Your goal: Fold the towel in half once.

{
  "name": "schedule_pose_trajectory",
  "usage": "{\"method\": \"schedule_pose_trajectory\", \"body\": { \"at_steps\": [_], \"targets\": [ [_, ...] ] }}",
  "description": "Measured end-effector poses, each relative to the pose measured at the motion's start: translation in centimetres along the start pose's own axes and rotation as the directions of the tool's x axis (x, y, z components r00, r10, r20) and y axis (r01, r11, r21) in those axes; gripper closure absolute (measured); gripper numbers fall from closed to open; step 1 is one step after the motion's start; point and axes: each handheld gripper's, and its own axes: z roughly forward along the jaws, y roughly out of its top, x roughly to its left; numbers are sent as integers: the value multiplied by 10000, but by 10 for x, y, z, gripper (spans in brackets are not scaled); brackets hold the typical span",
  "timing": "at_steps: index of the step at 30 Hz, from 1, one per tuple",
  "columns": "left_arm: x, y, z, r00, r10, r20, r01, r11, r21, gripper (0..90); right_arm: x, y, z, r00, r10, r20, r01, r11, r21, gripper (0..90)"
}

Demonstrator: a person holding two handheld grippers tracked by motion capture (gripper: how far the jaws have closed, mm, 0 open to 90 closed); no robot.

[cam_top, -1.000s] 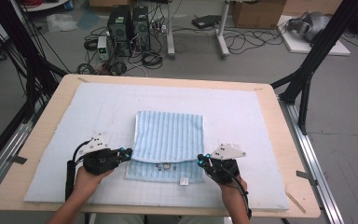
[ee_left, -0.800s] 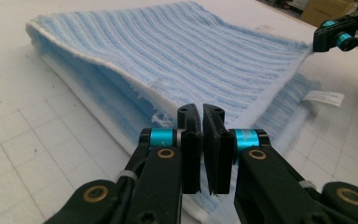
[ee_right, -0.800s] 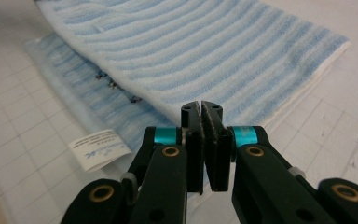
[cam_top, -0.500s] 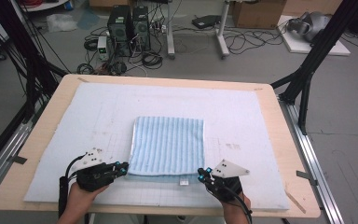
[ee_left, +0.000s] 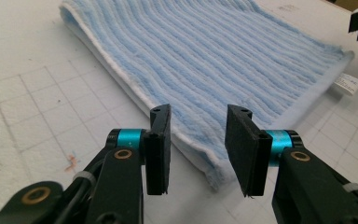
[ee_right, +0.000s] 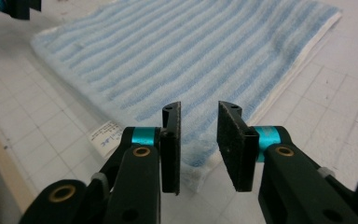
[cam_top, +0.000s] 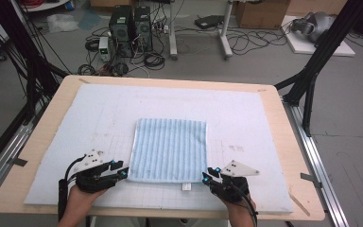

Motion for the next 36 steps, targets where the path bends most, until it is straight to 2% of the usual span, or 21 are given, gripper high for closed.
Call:
{"method": "schedule_pose_trajectory", "body": {
  "at_steps": [4,7,8,11,13,14,17,20,25,27,30,34,36],
  "targets": [
    [3,4,2,10000,40,-9,-40,9999,-132,610,2,1,16,9988,-436,-199,447,9973,579,752],
    [7,8,4,10000,52,53,-51,9998,-190,614,5,0,25,9955,-912,-265,938,9880,1225,764],
    [9,9,5,10000,71,28,-71,9998,-210,615,6,-1,28,9943,-1010,-329,1049,9819,1578,764],
    [13,13,8,10000,39,91,-37,9997,-258,617,5,1,26,9926,-1143,-398,1196,9774,1744,759],
    [16,16,11,10000,32,71,-30,9996,-279,624,4,3,24,9918,-1196,-441,1254,9775,1695,728],
    [17,17,13,10000,37,74,-35,9997,-256,632,3,5,23,9924,-1137,-471,1197,9807,1548,716],
    [22,21,19,9999,28,120,-25,9997,-239,639,-7,11,18,9962,-707,-511,744,9945,733,691],
    [28,26,26,9999,53,157,-50,9998,-200,639,-15,15,18,9981,-483,-391,498,9981,373,672],
    [42,37,40,9996,212,158,-209,9997,-156,700,-27,21,25,9993,-375,-76,377,9988,307,688],
    [48,43,46,9996,268,33,-267,9994,-215,713,-34,25,31,9994,-347,93,343,9988,347,689],
    [58,50,56,9999,159,0,-159,9991,-382,714,-43,31,39,9993,-257,278,246,9990,369,689],
    [67,64,78,9999,89,-118,-91,9998,-183,718,-58,42,54,9978,-288,590,254,9980,582,686],
    [70,70,86,9999,14,-154,-17,9998,-181,718,-65,49,63,9980,-194,599,160,9983,561,688]
  ]
}}
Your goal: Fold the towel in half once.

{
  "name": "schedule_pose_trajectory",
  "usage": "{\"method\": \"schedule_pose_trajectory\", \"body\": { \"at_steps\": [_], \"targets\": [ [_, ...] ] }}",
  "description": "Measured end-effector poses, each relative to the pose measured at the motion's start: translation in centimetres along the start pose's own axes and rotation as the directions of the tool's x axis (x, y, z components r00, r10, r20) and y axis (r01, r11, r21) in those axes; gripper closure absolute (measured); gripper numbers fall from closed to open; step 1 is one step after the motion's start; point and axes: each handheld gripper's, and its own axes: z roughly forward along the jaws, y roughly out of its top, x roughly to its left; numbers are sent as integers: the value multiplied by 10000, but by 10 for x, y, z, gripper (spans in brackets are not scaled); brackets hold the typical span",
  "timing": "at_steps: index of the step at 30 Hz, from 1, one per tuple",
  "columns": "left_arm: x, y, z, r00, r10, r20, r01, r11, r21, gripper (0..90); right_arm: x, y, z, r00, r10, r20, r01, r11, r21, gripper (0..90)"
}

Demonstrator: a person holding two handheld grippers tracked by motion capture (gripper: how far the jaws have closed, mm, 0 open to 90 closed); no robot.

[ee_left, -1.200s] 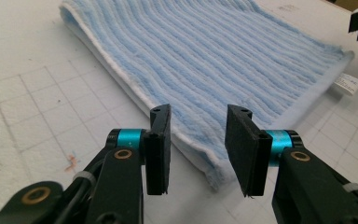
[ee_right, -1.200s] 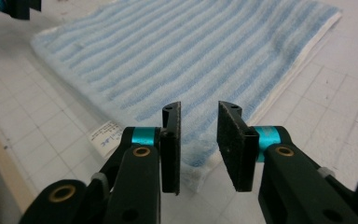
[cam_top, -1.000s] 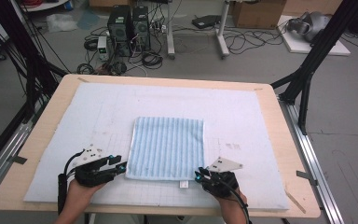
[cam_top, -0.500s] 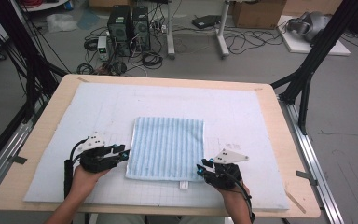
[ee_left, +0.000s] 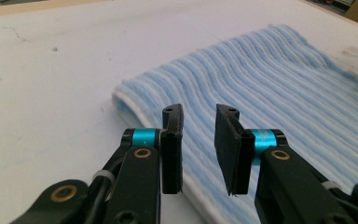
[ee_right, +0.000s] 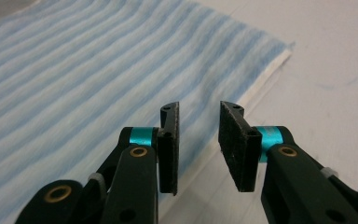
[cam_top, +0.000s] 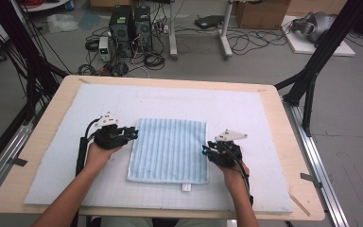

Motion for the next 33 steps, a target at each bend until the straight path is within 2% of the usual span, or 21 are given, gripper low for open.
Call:
{"method": "schedule_pose_trajectory", "body": {
  "at_steps": [1,4,6,8,9,11,15,17,18,19,21,23,24,25,27,29,31,33],
  "targets": [
    [2,4,7,10000,-73,-11,73,10000,-30,720,-2,3,3,10000,-1,8,1,10000,-3,690],
    [7,11,22,9998,-170,57,168,9993,326,765,-10,17,20,10000,-43,38,42,10000,72,696],
    [10,14,33,9998,-163,-60,166,9981,587,821,-15,25,30,10000,-5,19,5,10000,57,697],
    [15,15,41,9994,-206,-287,223,9979,609,825,-19,32,39,10000,-27,63,27,9999,98,701],
    [19,16,47,9985,-348,-419,383,9956,851,833,-21,35,43,10000,-7,63,6,10000,83,702],
    [23,16,52,9966,-479,-664,549,9927,1072,833,-25,41,53,9999,111,92,-113,9995,290,706],
    [29,12,58,9941,-320,-1038,478,9870,1534,833,-29,46,69,9996,85,258,-103,9973,727,719],
    [30,11,58,9937,-413,-1042,562,9878,1453,833,-31,45,76,9992,74,404,-116,9945,1042,722],
    [29,12,59,9938,-264,-1077,425,9878,1501,833,-32,44,78,9988,146,470,-199,9931,1156,726],
    [29,12,59,9937,-172,-1111,339,9881,1500,833,-35,43,80,9986,280,454,-329,9933,1112,728],
    [28,11,59,9936,-27,-1133,197,9885,1497,833,-37,42,79,9975,249,660,-323,9931,1129,729],
    [30,11,59,9943,-65,-1068,224,9887,1484,834,-40,41,78,9968,496,621,-561,9926,1079,729],
    [30,10,59,9944,-113,-1047,267,9888,1469,834,-42,40,76,9945,562,887,-661,9915,1123,735],
    [31,10,58,9944,-185,-1043,336,9890,1443,833,-43,39,75,9936,620,942,-719,9918,1058,734],
    [31,10,57,9947,-196,-1009,342,9887,1459,831,-45,37,73,9911,1011,861,-1092,9895,949,732],
    [32,10,56,9956,-222,-908,351,9890,1435,807,-43,36,70,9927,723,971,-816,9921,957,712],
    [34,10,53,9952,-486,-846,590,9904,1247,754,-42,35,64,9939,577,937,-656,9944,828,680],
    [35,10,47,9951,-578,-798,654,9932,967,689,-43,33,58,9940,693,841,-755,9944,733,617]
  ]
}}
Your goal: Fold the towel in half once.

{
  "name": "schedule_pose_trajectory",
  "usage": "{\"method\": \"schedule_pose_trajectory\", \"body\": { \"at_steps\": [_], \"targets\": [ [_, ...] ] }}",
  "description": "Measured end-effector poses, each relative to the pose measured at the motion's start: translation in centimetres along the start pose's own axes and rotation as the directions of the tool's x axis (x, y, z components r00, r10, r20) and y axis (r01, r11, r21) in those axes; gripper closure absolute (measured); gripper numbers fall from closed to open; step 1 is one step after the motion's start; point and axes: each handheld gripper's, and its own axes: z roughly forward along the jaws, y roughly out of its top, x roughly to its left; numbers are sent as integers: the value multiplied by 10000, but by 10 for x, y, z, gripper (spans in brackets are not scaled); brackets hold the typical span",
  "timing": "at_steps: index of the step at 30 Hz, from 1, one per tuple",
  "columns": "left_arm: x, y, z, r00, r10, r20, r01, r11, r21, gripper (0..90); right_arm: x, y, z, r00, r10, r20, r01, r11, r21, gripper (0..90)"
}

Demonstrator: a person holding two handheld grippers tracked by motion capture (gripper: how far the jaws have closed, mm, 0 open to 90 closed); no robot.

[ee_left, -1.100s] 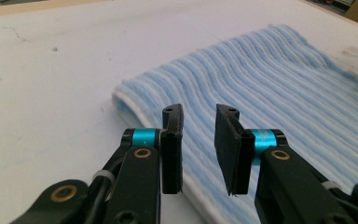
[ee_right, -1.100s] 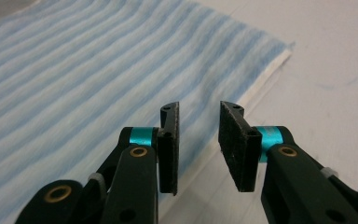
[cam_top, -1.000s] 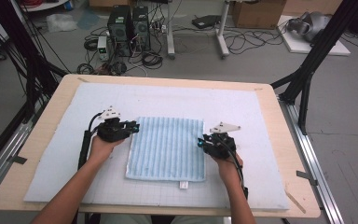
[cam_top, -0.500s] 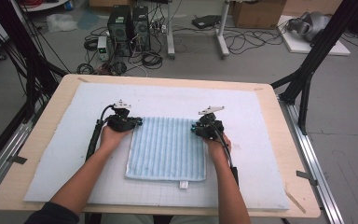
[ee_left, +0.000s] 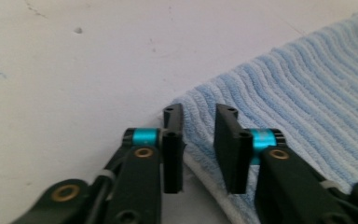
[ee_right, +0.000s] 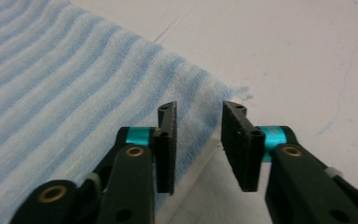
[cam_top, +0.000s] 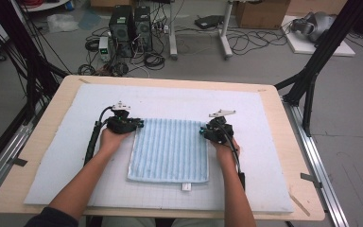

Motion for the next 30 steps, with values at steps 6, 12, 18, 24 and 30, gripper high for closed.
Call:
{"method": "schedule_pose_trajectory", "body": {
  "at_steps": [6,12,18,24,30],
  "targets": [
    [6,-2,-23,9978,-402,523,445,9953,-856,490,-3,0,-19,9996,282,0,-281,9986,-446,450],
    [1,-4,-44,9934,-158,1137,314,9901,-1368,373,1,-2,-36,9995,280,-126,-292,9943,-1026,369],
    [-8,-9,-66,9907,394,1302,-97,9752,-2213,322,3,-16,-53,9992,258,-295,-296,9900,-1381,285],
    [-13,-12,-76,9868,793,1412,-370,9593,-2800,193,-1,-30,-69,9974,352,-630,-465,9813,-1869,199],
    [-14,-22,-81,9859,905,1405,-478,9582,-2821,180,0,-40,-80,9997,-4,-236,-42,9802,-1981,120]
  ]
}}
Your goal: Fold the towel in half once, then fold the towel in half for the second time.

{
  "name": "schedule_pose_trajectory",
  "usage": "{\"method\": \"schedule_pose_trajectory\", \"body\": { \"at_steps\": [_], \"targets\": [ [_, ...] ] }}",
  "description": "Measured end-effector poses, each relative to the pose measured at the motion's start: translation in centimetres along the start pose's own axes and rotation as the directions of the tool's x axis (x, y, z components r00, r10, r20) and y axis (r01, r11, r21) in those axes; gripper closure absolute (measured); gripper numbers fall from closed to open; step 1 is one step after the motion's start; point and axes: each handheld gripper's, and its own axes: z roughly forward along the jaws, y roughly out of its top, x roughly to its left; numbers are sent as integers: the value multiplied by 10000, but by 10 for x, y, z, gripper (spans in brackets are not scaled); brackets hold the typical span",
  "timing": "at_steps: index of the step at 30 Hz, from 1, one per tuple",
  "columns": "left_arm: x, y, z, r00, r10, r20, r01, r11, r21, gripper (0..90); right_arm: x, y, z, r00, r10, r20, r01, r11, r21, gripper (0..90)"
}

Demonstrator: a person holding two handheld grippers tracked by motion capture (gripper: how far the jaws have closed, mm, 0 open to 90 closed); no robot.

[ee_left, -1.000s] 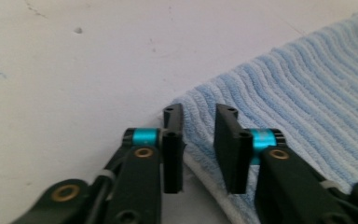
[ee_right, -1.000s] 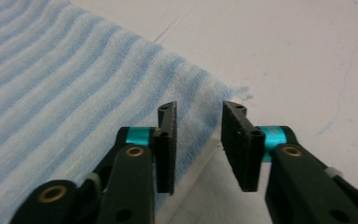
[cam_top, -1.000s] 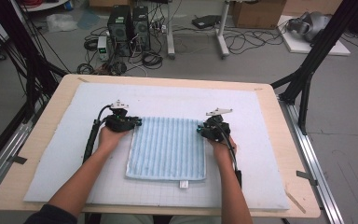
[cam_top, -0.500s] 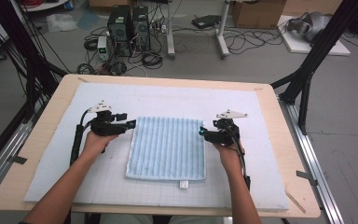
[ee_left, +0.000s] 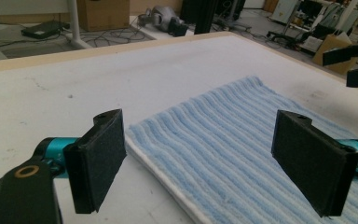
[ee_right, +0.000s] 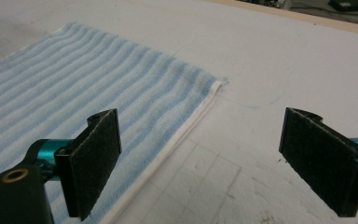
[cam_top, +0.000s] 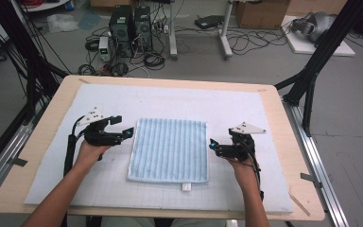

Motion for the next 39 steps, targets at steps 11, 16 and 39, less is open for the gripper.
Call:
{"method": "schedule_pose_trajectory", "body": {
  "at_steps": [11,16,39],
  "targets": [
    [3,0,-4,10000,-91,-33,90,9997,-244,184,1,-1,-16,9976,-652,250,666,9960,-589,116],
    [3,2,-6,9999,-55,-134,52,9996,-268,186,-1,-2,-16,9976,-581,365,600,9968,-529,116],
    [8,3,-5,9986,-403,-331,405,9992,40,188,-3,-3,-15,9989,-287,370,306,9981,-532,115]
  ]
}}
